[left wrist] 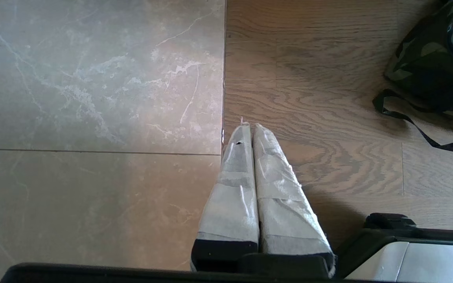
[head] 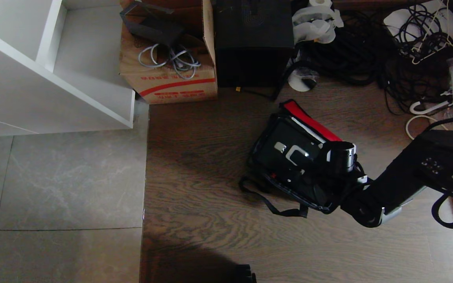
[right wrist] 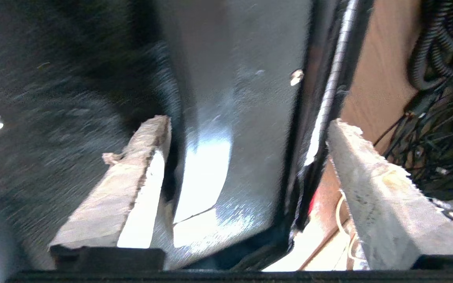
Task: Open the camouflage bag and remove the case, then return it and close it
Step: Grip the handle
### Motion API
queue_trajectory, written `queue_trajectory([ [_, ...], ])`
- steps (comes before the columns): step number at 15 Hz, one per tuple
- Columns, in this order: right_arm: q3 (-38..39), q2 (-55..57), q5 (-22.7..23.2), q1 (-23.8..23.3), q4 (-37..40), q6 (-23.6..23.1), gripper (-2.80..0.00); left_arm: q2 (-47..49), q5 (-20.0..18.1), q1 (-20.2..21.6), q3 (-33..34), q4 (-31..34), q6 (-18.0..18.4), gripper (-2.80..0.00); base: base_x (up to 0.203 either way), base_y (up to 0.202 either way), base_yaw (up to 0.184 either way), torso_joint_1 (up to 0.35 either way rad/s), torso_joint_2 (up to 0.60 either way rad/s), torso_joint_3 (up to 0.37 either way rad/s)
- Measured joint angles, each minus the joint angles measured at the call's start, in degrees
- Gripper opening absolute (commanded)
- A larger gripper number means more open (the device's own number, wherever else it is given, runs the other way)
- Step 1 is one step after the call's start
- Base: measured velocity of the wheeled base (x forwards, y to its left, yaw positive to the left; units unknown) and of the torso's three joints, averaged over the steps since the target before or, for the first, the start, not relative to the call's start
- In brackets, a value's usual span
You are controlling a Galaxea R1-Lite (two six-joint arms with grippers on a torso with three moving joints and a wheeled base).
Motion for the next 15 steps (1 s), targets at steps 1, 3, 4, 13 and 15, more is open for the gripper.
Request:
queue_trajectory([
  [1,0.78,0.04,-1.92,0.56,-1.33,0.02,0.00,0.00,0.00,0.01,0.00,0.00,0.00,-2.80,0.000,0.000,0.000,0.000,0.00,0.000],
  [3,2.75,0.09,-4.95,1.88,-3.70,0.10,0.00,0.00,0.02,0.09,0.00,-0.02,0.00,-2.80,0.000,0.000,0.000,0.000,0.00,0.000],
  [4,4.11,0.00,-6.15,2.75,-4.04,0.25,0.00,0.00,0.00,0.06,0.00,-0.02,0.00,-2.80,0.000,0.000,0.000,0.000,0.00,0.000],
  [13,7.11,-1.59,-20.60,9.64,-6.17,6.87,0.00,0.00,0.02,0.06,0.00,0.00,0.00,-2.80,0.000,0.000,0.000,0.000,0.00,0.000],
  [15,6.84,-0.45,-24.07,10.21,-8.45,7.73,0.00,0.00,0.02,0.06,0.00,0.00,-0.02,-2.80,0.000,0.000,0.000,0.000,0.00,0.000],
])
